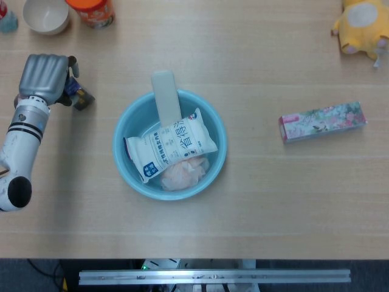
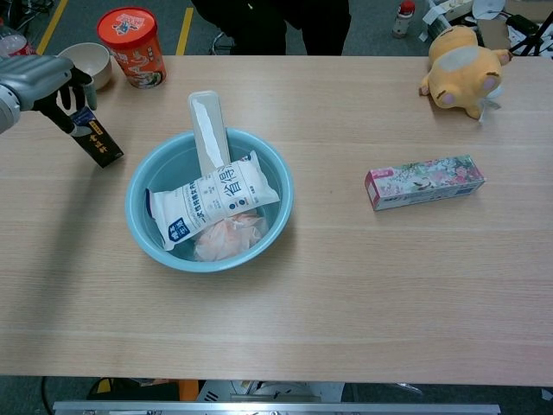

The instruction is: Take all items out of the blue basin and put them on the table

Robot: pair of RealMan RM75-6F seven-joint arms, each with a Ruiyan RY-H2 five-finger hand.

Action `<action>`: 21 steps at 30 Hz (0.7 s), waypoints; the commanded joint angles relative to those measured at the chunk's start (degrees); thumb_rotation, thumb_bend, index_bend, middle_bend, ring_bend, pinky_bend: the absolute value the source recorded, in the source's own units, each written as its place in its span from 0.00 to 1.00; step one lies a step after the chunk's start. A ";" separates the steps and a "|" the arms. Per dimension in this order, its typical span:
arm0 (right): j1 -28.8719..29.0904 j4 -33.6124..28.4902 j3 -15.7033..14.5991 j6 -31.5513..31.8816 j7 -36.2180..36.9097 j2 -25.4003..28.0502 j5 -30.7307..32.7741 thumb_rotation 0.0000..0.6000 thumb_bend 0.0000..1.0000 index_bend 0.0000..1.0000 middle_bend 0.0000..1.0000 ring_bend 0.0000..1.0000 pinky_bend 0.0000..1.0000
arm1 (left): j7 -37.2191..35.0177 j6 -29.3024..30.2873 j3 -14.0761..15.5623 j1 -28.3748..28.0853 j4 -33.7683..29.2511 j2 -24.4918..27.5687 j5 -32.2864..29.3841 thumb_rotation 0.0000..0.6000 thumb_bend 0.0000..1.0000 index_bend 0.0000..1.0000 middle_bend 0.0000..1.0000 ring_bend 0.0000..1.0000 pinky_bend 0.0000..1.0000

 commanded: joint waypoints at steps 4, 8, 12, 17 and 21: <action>0.01 0.28 0.06 0.00 0.31 -0.15 0.00 1.00 0.02 0.00 0.16 0.09 0.26 | -0.42 1.27 -1.35 -0.03 -4.57 2.85 -0.84 1.00 0.33 0.11 0.22 0.15 0.35; 0.09 0.39 0.05 -0.10 0.35 -0.39 -0.14 1.00 0.02 0.00 0.16 0.09 0.26 | -4.31 2.24 -3.01 0.86 -8.59 5.12 1.66 1.00 0.33 0.07 0.17 0.12 0.33; 0.16 0.42 0.00 -0.27 0.25 -0.66 -0.22 1.00 0.02 0.00 0.16 0.09 0.26 | -12.26 0.15 -5.08 2.08 -13.87 8.16 5.64 1.00 0.33 0.07 0.17 0.12 0.32; 0.16 0.53 -0.16 -0.27 0.41 -1.05 -0.70 1.00 0.02 0.00 0.16 0.09 0.26 | -18.53 -3.21 -6.17 2.16 -17.46 10.13 9.23 1.00 0.33 0.08 0.17 0.13 0.32; -0.08 0.84 -0.38 -0.08 0.84 -1.10 -1.12 1.00 0.02 0.00 0.16 0.09 0.26 | -20.97 -5.93 -6.50 1.12 -17.92 9.98 9.83 1.00 0.33 0.09 0.17 0.14 0.32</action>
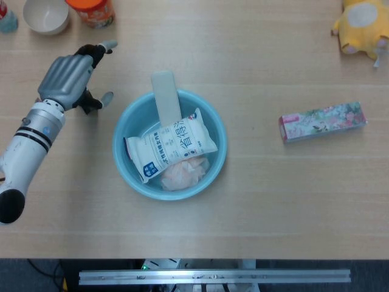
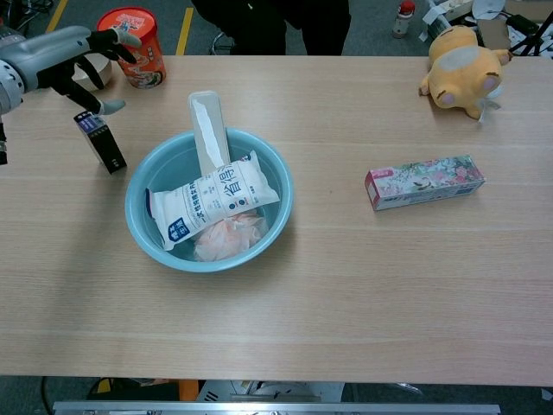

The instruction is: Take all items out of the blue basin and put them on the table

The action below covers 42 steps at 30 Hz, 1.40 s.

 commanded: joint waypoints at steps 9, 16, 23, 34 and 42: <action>-0.72 0.54 -0.30 0.61 1.10 0.64 -0.20 1.00 0.02 0.00 0.16 0.09 0.26 | 0.74 -2.48 0.12 -4.18 -0.19 -3.52 3.81 1.00 0.33 0.15 0.18 0.14 0.32; -1.05 0.94 -0.46 0.87 1.86 0.96 -0.52 1.00 0.02 0.00 0.16 0.09 0.26 | 5.68 -2.55 0.60 -8.13 4.32 -8.11 -2.18 1.00 0.33 0.14 0.17 0.14 0.32; -1.11 1.36 -0.46 0.76 2.33 1.08 -0.47 1.00 0.02 0.00 0.16 0.09 0.26 | 8.52 -3.61 1.37 -10.86 9.02 -10.36 -8.27 1.00 0.33 0.13 0.17 0.13 0.32; -1.18 1.70 -0.32 0.51 2.32 1.18 0.44 1.00 0.02 0.00 0.16 0.09 0.26 | 4.06 -11.33 0.46 -14.26 13.16 -12.10 -12.08 1.00 0.33 0.13 0.18 0.14 0.32; -1.21 2.56 -0.27 0.17 2.87 0.89 0.94 1.00 0.02 0.00 0.16 0.09 0.26 | 1.68 -14.10 0.61 -16.47 15.69 -13.55 -13.70 1.00 0.33 0.15 0.28 0.23 0.32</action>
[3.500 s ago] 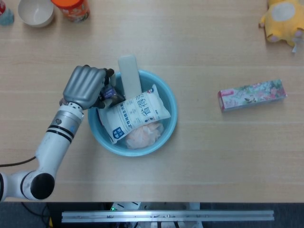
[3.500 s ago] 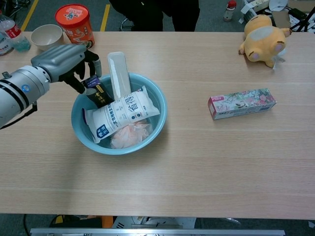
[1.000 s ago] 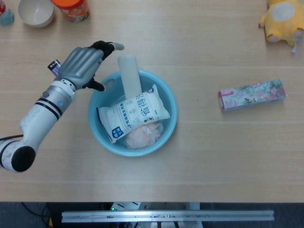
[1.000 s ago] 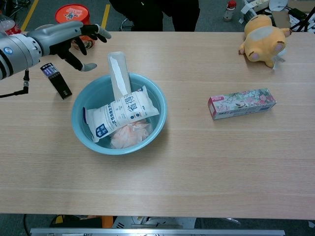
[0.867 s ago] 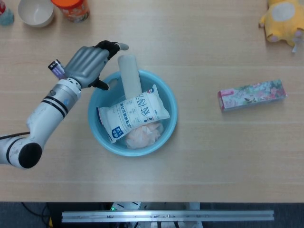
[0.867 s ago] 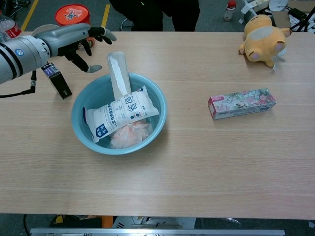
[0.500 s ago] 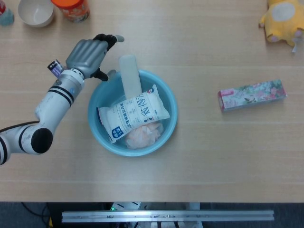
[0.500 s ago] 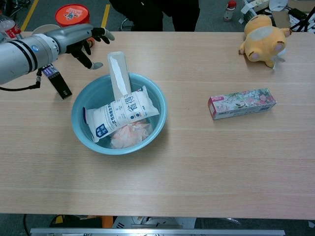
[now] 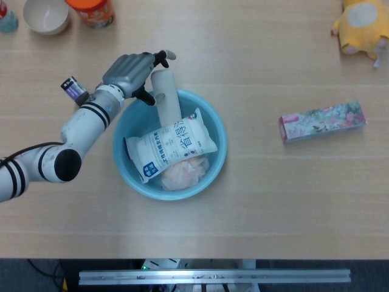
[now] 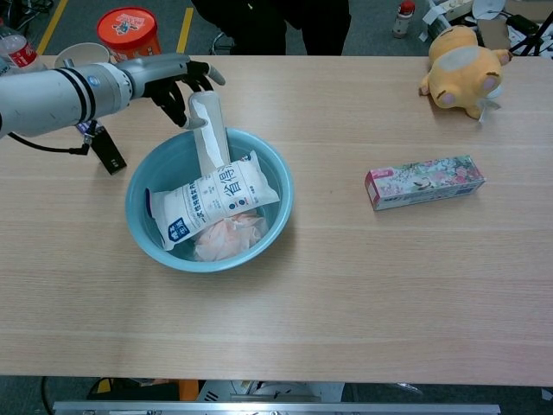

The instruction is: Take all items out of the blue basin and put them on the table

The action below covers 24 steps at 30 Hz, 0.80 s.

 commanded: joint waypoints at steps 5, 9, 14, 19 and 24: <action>-0.04 0.78 0.10 -0.11 0.65 -0.23 0.28 1.00 0.02 0.00 0.16 0.09 0.26 | -0.85 -1.16 0.96 -1.78 1.69 -0.89 -2.05 1.00 0.33 0.22 0.32 0.28 0.32; 0.01 1.13 0.14 -0.32 1.01 -0.37 0.40 1.00 0.02 0.00 0.16 0.09 0.26 | -1.00 -0.82 1.53 -2.34 1.38 -0.66 -2.89 1.00 0.33 0.30 0.38 0.33 0.32; 0.13 1.39 0.19 -0.56 1.25 -0.64 0.41 1.00 0.02 0.00 0.16 0.09 0.26 | -1.12 0.33 2.21 -2.37 -0.18 0.34 -2.95 1.00 0.33 0.36 0.43 0.37 0.32; 0.26 1.27 0.23 -0.67 1.19 -0.72 0.27 1.00 0.02 0.00 0.16 0.09 0.26 | -1.53 1.38 2.50 -2.09 -1.15 0.98 -2.54 1.00 0.33 0.41 0.48 0.43 0.33; 0.16 0.91 0.26 -0.41 0.98 -0.54 0.25 1.00 0.02 0.00 0.16 0.09 0.26 | -2.40 2.10 2.51 -1.43 -2.42 2.16 -1.64 1.00 0.33 0.45 0.52 0.47 0.40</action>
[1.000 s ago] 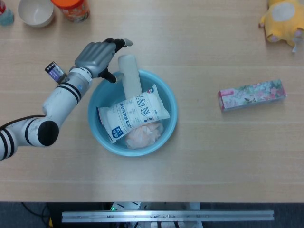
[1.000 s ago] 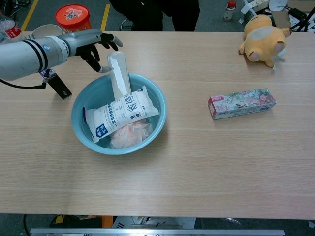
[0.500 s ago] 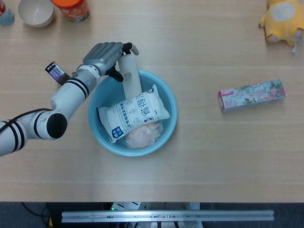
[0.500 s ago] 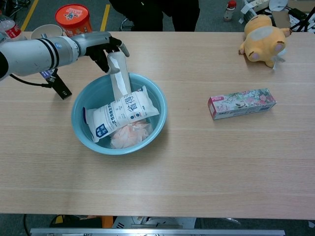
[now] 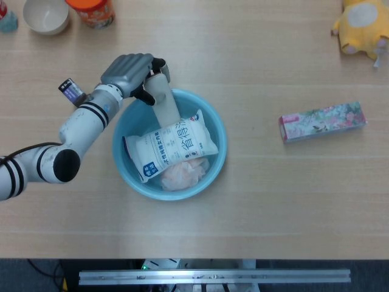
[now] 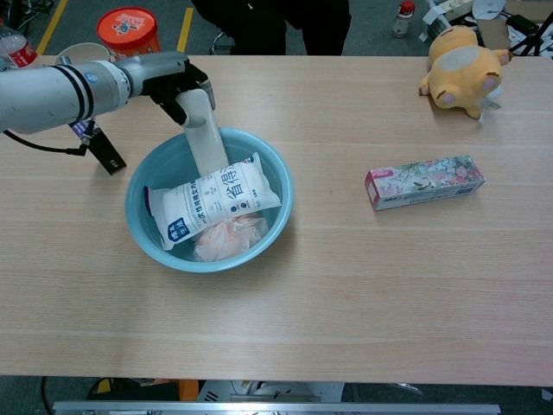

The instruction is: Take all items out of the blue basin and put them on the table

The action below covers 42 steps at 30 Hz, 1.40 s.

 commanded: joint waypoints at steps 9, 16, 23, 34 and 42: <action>-0.01 -0.79 0.14 0.25 -0.35 0.33 -0.04 1.00 0.02 0.00 0.16 0.09 0.26 | -2.84 2.50 -1.12 2.33 -3.18 2.62 2.61 1.00 0.33 0.53 0.62 0.56 0.55; 0.28 -1.47 0.33 0.20 -0.96 0.27 -0.13 1.00 0.02 0.00 0.17 0.09 0.26 | -7.01 3.55 -3.12 5.03 -5.05 6.53 4.16 1.00 0.33 0.55 0.64 0.57 0.61; 0.52 -1.94 0.38 -0.01 -1.55 0.17 -0.13 1.00 0.02 0.00 0.17 0.09 0.26 | -14.76 4.15 -7.18 8.62 -4.24 10.18 4.15 1.00 0.33 0.55 0.64 0.57 0.61; 1.25 -5.43 0.52 -1.66 -6.30 0.43 3.89 1.00 0.02 0.00 0.17 0.09 0.26 | -24.20 3.51 -11.15 12.56 2.34 9.66 3.08 1.00 0.33 0.54 0.62 0.54 0.61; 1.11 -2.85 0.26 -1.19 -3.01 -0.08 0.95 1.00 0.02 0.00 0.17 0.09 0.26 | -20.26 -0.29 -6.49 11.48 9.31 4.79 1.09 1.00 0.33 0.49 0.57 0.48 0.55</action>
